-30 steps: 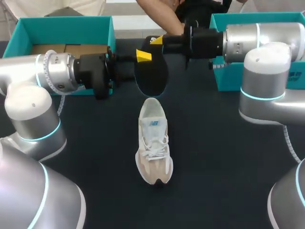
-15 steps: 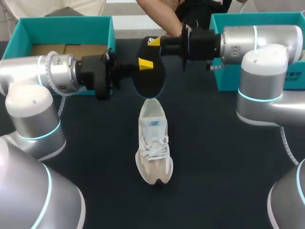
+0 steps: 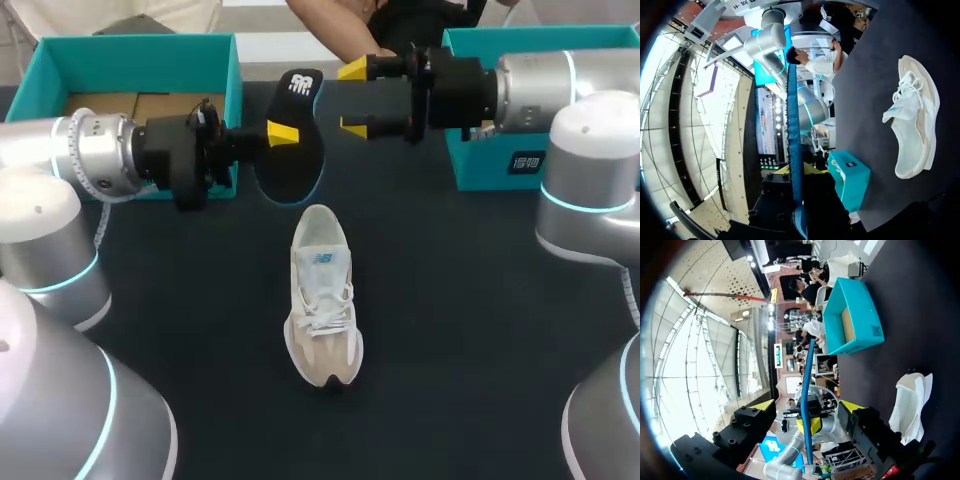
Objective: Take the shoe out of the shoebox, open the shoe tongue, remove and reinsert the insole, then place the shoe into the shoebox
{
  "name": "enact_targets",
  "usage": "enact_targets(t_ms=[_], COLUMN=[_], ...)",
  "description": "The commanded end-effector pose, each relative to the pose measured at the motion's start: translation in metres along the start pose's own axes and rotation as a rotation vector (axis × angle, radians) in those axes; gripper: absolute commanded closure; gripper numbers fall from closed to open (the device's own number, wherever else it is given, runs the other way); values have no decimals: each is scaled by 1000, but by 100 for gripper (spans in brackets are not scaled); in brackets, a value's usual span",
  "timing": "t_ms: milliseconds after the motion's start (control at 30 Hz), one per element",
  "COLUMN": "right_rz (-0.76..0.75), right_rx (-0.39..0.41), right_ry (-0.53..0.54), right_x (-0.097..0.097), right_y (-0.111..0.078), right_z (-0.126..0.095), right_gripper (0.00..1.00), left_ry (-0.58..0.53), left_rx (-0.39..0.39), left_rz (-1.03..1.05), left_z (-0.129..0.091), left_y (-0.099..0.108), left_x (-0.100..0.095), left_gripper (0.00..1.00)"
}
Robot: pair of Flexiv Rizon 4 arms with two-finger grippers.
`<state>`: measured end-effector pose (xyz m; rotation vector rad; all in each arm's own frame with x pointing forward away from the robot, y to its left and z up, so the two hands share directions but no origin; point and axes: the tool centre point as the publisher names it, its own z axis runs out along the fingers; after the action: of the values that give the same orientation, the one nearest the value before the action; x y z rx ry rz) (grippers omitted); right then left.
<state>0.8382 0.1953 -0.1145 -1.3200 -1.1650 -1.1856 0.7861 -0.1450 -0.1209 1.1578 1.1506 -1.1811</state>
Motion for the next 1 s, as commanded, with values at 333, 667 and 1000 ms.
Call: enact_targets(t_ms=[333, 667, 1000], right_rz=[-37, -37, -37], right_rx=[57, 57, 57], right_ry=[-15, -15, -15], right_x=[1, 1, 1], right_y=[-31, -31, -31], right_z=[-47, -47, -47], right_gripper=[0, 0, 0], left_ry=[32, 32, 137], left_rx=[-21, -21, -52], left_rz=[-17, -17, -536], left_z=[-20, -20, -20], left_y=[-4, -4, -7], left_x=[0, 0, 8], left_gripper=[100, 100, 100])
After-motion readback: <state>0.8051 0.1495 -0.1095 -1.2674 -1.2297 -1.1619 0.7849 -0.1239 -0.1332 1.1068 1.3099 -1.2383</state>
